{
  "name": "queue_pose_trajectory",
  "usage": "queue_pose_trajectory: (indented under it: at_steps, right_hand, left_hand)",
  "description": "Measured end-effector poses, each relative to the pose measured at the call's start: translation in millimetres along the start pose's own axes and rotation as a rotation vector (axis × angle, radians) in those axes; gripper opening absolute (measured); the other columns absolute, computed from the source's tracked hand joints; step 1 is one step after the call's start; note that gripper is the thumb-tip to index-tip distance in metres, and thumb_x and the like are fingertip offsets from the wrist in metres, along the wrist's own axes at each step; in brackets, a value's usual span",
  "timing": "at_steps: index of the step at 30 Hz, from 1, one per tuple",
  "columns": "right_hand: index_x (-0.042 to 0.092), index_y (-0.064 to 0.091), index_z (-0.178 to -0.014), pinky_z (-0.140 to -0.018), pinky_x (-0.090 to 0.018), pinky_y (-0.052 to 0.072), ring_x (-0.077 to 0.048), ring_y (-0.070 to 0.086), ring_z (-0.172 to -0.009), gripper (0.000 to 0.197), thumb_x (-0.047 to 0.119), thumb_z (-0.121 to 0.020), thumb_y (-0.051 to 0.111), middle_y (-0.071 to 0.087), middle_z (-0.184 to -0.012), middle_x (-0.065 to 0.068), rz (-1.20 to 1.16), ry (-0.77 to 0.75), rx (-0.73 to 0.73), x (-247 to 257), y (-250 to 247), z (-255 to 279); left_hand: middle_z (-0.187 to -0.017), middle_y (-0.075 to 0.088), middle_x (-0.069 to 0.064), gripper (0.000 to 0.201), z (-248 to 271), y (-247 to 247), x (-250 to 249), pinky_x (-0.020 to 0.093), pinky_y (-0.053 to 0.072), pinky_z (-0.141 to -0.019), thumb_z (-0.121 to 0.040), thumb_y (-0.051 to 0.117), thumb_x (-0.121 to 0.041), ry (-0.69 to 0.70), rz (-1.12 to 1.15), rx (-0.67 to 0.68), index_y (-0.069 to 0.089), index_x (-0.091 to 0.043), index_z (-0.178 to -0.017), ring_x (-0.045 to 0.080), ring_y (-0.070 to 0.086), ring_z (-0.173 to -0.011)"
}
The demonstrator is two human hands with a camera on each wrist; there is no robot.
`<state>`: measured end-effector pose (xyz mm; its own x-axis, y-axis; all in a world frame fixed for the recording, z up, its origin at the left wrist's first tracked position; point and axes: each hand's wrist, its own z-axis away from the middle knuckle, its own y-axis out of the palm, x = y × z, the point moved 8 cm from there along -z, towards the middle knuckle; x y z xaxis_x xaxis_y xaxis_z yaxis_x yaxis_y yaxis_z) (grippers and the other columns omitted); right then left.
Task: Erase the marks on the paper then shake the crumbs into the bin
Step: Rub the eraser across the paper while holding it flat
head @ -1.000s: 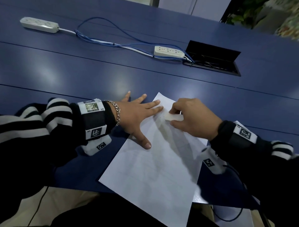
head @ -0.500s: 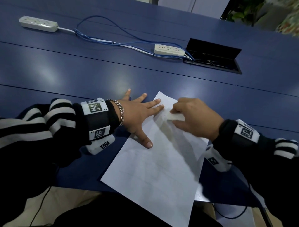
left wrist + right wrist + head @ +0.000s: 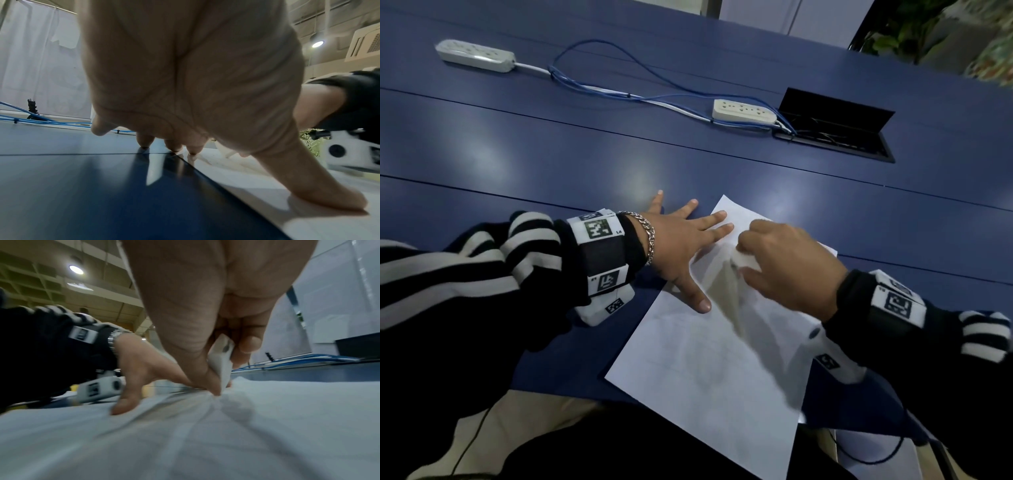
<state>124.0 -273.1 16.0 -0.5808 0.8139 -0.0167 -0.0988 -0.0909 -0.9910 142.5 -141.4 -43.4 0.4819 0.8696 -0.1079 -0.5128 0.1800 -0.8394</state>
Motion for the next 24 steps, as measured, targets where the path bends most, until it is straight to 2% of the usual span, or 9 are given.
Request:
queue_pose_trajectory:
  at_steps: [2, 4, 6, 10, 12, 16, 20, 24]
  right_hand:
    - [0.014, 0.067, -0.107, -0.075, -0.035, 0.042, -0.028, 0.061, -0.094, 0.029, 0.038, -0.092, 0.063, 0.062, -0.103, -0.003, -0.039, 0.0, 0.043, -1.7, 0.8, -0.3]
    - [0.015, 0.068, -0.107, -0.078, -0.037, 0.048, -0.03, 0.062, -0.095, 0.031, 0.041, -0.089, 0.067, 0.063, -0.099, -0.002, -0.084, 0.084, 0.027, -25.1, -3.2, -6.4]
    - [0.014, 0.067, -0.108, -0.077, -0.036, 0.046, -0.031, 0.062, -0.097, 0.031, 0.038, -0.089, 0.067, 0.062, -0.101, -0.003, -0.082, 0.131, 0.008, -34.2, -5.0, -5.3]
    - [0.014, 0.065, -0.109, -0.079, -0.039, 0.047, -0.029, 0.061, -0.096, 0.029, 0.038, -0.093, 0.06, 0.061, -0.105, -0.004, -0.038, 0.01, 0.039, 1.7, 2.3, 10.9]
    - [0.014, 0.066, -0.106, -0.079, -0.041, 0.05, -0.029, 0.061, -0.093, 0.03, 0.041, -0.093, 0.062, 0.061, -0.102, -0.003, -0.066, 0.027, 0.061, -7.2, 3.0, 8.1]
    - [0.014, 0.067, -0.105, -0.079, -0.041, 0.05, -0.03, 0.061, -0.093, 0.029, 0.039, -0.09, 0.065, 0.061, -0.1, -0.003, -0.084, 0.091, 0.007, -35.4, -3.6, -1.1]
    - [0.017, 0.066, -0.108, -0.077, -0.04, 0.05, -0.026, 0.061, -0.091, 0.025, 0.035, -0.092, 0.061, 0.059, -0.102, 0.001, -0.013, -0.053, 0.059, -6.3, 5.1, 5.6]
    - [0.018, 0.067, -0.107, -0.077, -0.038, 0.05, -0.028, 0.061, -0.094, 0.028, 0.041, -0.09, 0.066, 0.06, -0.099, 0.002, -0.071, 0.034, 0.042, -34.7, -6.1, -11.5]
  left_hand:
    - [-0.166, -0.031, -0.027, 0.149, 0.0, -0.1, 0.2, 0.08, -0.014, -0.113, -0.051, 0.06, -0.103, 0.001, 0.005, 0.002, -0.025, -0.045, -0.159, 0.029, -0.023, -0.158]
    - [-0.165, -0.031, -0.027, 0.147, -0.2, -0.2, 0.6, 0.079, -0.014, -0.114, -0.052, 0.06, -0.103, 0.001, 0.007, -0.001, -0.025, -0.047, -0.158, 0.028, -0.024, -0.158]
    - [-0.165, -0.031, -0.028, 0.147, -0.3, 0.2, 0.5, 0.078, -0.015, -0.114, -0.053, 0.06, -0.103, -0.004, 0.003, -0.003, -0.026, -0.047, -0.158, 0.028, -0.024, -0.159]
    - [-0.165, -0.033, -0.025, 0.15, -3.2, -0.2, -0.4, 0.078, -0.014, -0.115, -0.05, 0.059, -0.104, -0.012, -0.013, 0.006, -0.027, -0.044, -0.158, 0.029, -0.023, -0.159]
    - [-0.165, -0.034, -0.025, 0.152, -4.5, -0.2, 0.0, 0.078, -0.014, -0.115, -0.049, 0.059, -0.104, -0.014, -0.021, 0.011, -0.028, -0.044, -0.158, 0.029, -0.023, -0.159]
    - [-0.165, -0.034, -0.025, 0.151, -4.1, -0.2, 0.0, 0.078, -0.014, -0.115, -0.049, 0.057, -0.105, -0.012, -0.026, 0.009, -0.029, -0.045, -0.158, 0.028, -0.023, -0.159]
    - [-0.165, -0.033, -0.025, 0.152, -4.3, -1.3, -0.9, 0.079, -0.013, -0.115, -0.05, 0.06, -0.103, -0.011, -0.029, 0.009, -0.028, -0.043, -0.158, 0.029, -0.022, -0.159]
    - [-0.166, -0.031, -0.026, 0.151, -3.5, -0.7, -0.2, 0.077, -0.014, -0.115, -0.05, 0.06, -0.104, -0.015, -0.013, -0.002, -0.028, -0.045, -0.158, 0.026, -0.022, -0.159]
